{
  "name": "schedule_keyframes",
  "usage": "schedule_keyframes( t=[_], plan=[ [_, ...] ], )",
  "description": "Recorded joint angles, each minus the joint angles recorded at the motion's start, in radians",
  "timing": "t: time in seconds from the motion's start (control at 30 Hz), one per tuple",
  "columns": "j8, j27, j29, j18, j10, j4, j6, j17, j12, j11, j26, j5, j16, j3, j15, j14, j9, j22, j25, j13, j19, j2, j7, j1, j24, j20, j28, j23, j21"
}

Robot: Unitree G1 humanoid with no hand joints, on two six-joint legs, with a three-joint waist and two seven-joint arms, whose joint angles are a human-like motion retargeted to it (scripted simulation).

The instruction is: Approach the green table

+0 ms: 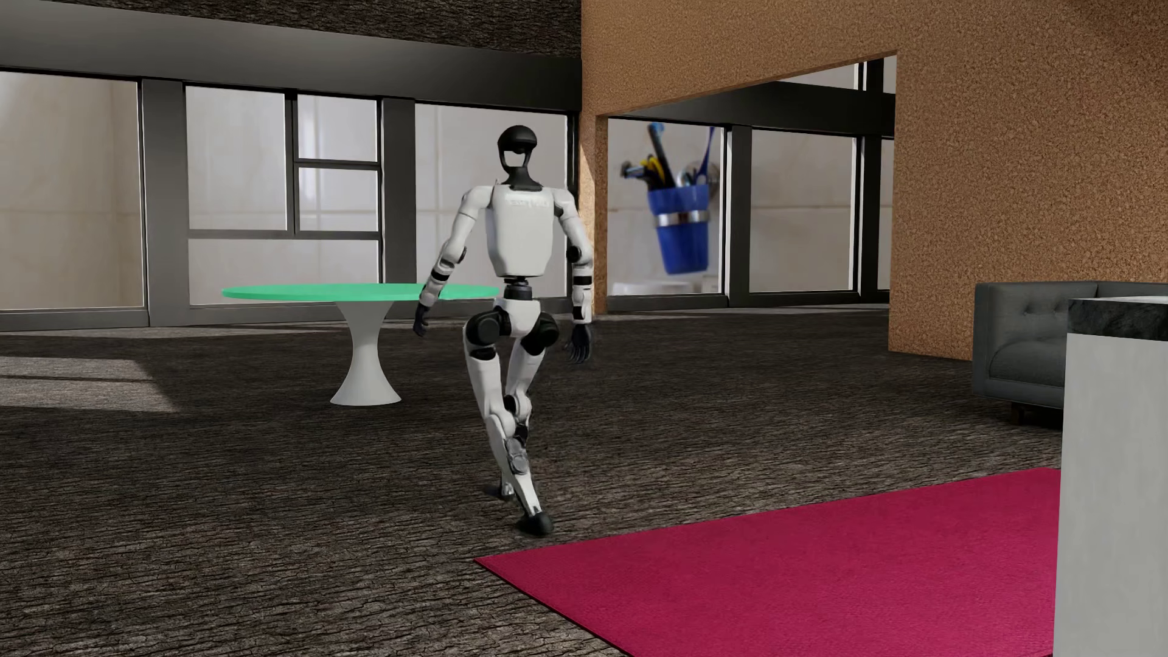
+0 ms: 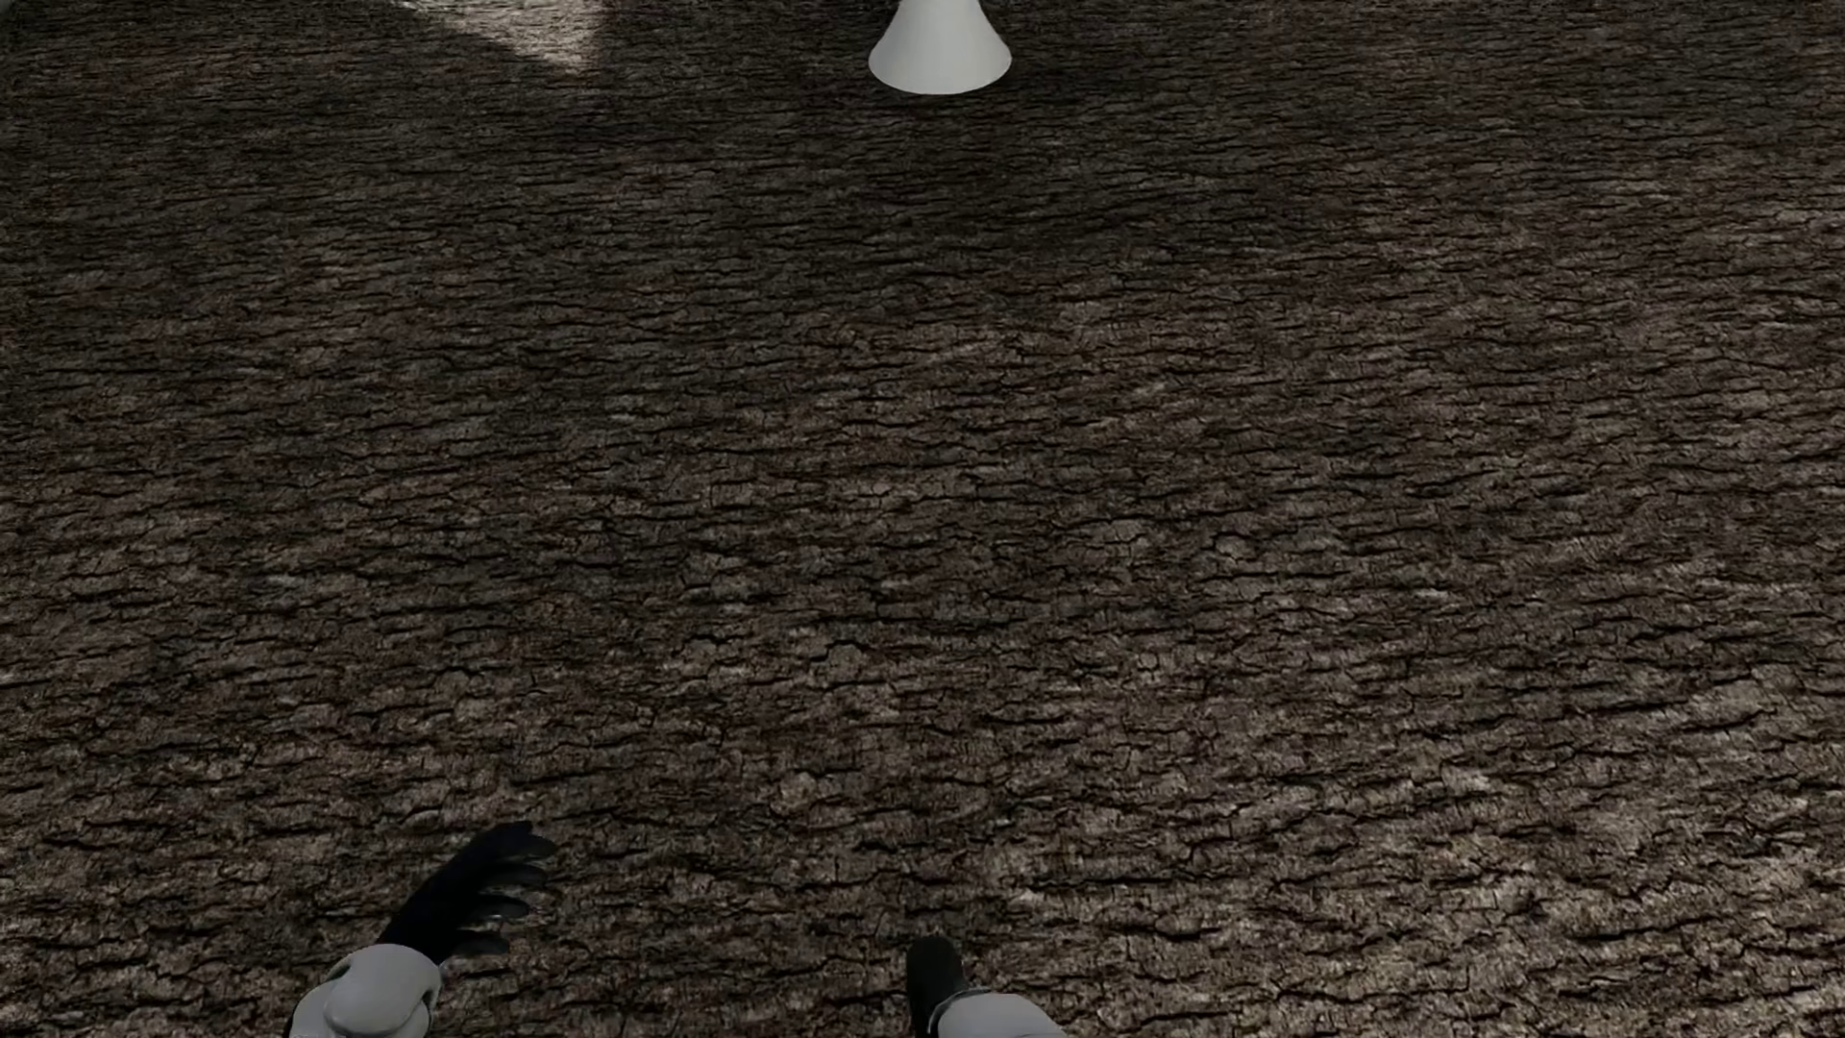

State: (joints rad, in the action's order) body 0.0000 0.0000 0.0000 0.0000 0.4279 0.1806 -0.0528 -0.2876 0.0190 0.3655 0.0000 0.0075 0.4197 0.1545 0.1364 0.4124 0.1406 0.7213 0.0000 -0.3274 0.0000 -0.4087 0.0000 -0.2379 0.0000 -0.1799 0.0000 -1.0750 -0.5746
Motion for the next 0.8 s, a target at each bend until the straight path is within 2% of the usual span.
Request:
schedule_keyframes(
  t=[0.03,0.07,0.13,0.17,0.23,0.27,0.3,0.37,0.4,0.47,0.57,0.67,0.73,0.8],
  plan=[
    [0.0,0.0,0.0,0.0,0.016,-0.01,0.004,0.001,-0.005,-0.017,0.0,-0.018,-0.007,0.025,0.07,0.0,-0.004,-0.002,0.0,0.011,0.0,0.029,0.0,-0.024,0.0,-0.012,0.0,0.001,0.011],
    [0.0,0.0,0.0,0.0,0.034,-0.028,0.014,0.001,-0.015,-0.011,0.0,-0.019,-0.016,0.036,0.039,-0.025,-0.01,0.007,0.0,0.026,0.0,0.04,0.0,-0.041,0.0,-0.027,0.0,-0.001,0.02],
    [0.0,0.0,0.0,0.0,0.085,-0.07,0.065,-0.007,-0.059,0.042,0.0,0.048,-0.052,-0.009,-0.179,-0.163,-0.025,0.07,0.0,0.068,0.0,0.028,0.0,-0.054,0.0,-0.049,0.0,-0.02,0.014],
    [0.0,0.0,0.0,0.0,0.143,-0.086,0.09,-0.016,-0.095,0.077,0.0,0.086,-0.071,-0.049,-0.213,-0.284,-0.033,0.121,0.0,0.095,0.0,0.041,0.0,-0.047,0.0,-0.064,0.0,-0.033,-0.012],
    [0.0,0.0,0.0,0.0,0.358,-0.115,0.112,-0.038,-0.168,0.094,0.0,0.114,-0.087,-0.12,-0.149,-0.56,-0.041,0.247,0.0,0.152,0.0,0.13,0.0,0.027,0.0,-0.135,0.0,-0.023,-0.044],
    [0.0,0.0,0.0,0.0,0.49,-0.133,0.12,-0.054,-0.199,0.082,0.0,0.122,-0.09,-0.149,-0.101,-0.6,-0.041,0.31,0.0,0.178,0.0,0.185,0.0,0.097,0.0,-0.175,0.0,0.013,-0.026],
    [0.0,0.0,0.0,0.0,0.619,-0.151,0.131,-0.073,-0.233,0.068,0.0,0.132,-0.092,-0.172,-0.055,-0.542,-0.04,0.359,0.0,0.201,0.0,0.239,0.0,0.178,0.0,-0.206,0.0,0.066,0.012],
    [0.0,0.0,0.0,0.0,0.8,-0.165,0.137,-0.104,-0.307,0.048,0.0,0.137,-0.095,-0.215,0.022,-0.334,-0.04,0.422,0.0,0.242,0.0,0.334,0.0,0.349,0.0,-0.239,0.0,0.178,0.124],
    [0.0,0.0,0.0,0.0,0.822,-0.16,0.133,-0.113,-0.344,0.04,0.0,0.132,-0.097,-0.24,0.058,-0.257,-0.04,0.445,0.0,0.261,0.0,0.38,0.0,0.424,0.0,-0.246,0.0,0.225,0.185],
    [0.0,0.0,0.0,0.0,0.721,-0.143,0.122,-0.118,-0.413,0.026,0.0,0.117,-0.098,-0.29,0.127,-0.198,-0.041,0.467,0.0,0.292,0.0,0.465,0.0,0.546,0.0,-0.268,0.0,0.306,0.298],
    [0.0,0.0,0.0,0.0,0.319,-0.131,0.103,-0.103,-0.472,0.007,0.0,0.091,-0.108,-0.353,0.198,-0.227,-0.036,0.47,0.0,0.324,0.0,0.573,0.0,0.617,0.0,-0.305,0.0,0.393,0.385],
    [0.0,0.0,0.0,0.0,-0.021,-0.168,0.114,-0.088,-0.465,0.016,0.0,0.075,-0.132,-0.389,0.23,-0.216,-0.038,0.479,0.0,0.326,0.0,0.649,0.0,0.586,0.0,-0.35,0.0,0.435,0.333],
    [0.0,0.0,0.0,0.0,-0.011,-0.18,0.108,-0.064,-0.438,0.043,0.0,0.054,-0.14,-0.392,0.211,-0.268,-0.043,0.465,0.0,0.291,0.0,0.688,0.0,0.576,0.0,-0.348,0.0,0.417,0.26],
    [0.0,0.0,0.0,0.0,0.067,-0.156,0.067,-0.031,-0.406,0.097,0.0,0.016,-0.133,-0.366,0.125,-0.434,-0.06,0.428,0.0,0.211,0.0,0.714,0.0,0.567,0.0,-0.269,0.0,0.35,0.198]
  ],
)
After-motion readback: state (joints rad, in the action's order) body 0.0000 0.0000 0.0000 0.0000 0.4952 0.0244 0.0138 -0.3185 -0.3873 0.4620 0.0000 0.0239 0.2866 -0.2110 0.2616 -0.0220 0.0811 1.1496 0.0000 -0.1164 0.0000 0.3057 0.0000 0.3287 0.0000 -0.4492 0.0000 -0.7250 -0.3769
